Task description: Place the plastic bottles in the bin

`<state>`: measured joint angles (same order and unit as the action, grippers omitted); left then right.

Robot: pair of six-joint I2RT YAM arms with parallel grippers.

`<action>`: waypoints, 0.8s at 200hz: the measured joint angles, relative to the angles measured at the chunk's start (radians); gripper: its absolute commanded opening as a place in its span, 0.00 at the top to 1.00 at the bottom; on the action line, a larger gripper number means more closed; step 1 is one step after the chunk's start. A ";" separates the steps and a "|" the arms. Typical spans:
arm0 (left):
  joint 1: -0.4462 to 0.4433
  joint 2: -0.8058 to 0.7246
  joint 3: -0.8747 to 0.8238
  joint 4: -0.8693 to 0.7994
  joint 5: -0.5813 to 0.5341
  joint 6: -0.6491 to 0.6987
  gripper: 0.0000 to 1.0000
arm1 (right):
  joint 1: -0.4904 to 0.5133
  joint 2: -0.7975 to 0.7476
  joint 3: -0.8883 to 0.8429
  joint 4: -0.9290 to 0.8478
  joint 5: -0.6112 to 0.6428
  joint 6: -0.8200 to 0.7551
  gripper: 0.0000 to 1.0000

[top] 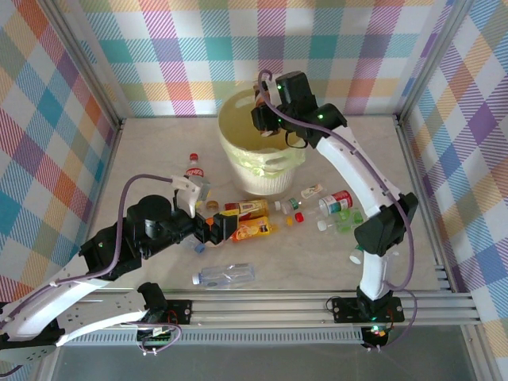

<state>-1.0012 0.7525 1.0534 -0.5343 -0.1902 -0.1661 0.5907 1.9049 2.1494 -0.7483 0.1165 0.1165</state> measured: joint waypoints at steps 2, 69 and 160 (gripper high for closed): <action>0.000 0.000 0.000 -0.003 -0.002 0.000 0.00 | -0.002 0.003 0.002 -0.003 -0.003 0.000 0.51; 0.000 0.005 0.011 -0.043 -0.072 0.023 0.00 | -0.046 0.101 0.077 -0.150 -0.115 0.002 0.46; 0.000 0.028 0.021 -0.075 -0.119 0.026 0.00 | -0.047 0.141 0.122 -0.231 -0.159 0.002 0.30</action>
<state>-1.0012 0.7807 1.0748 -0.6094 -0.3092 -0.1406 0.5434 2.0457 2.2719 -0.9791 -0.0429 0.1181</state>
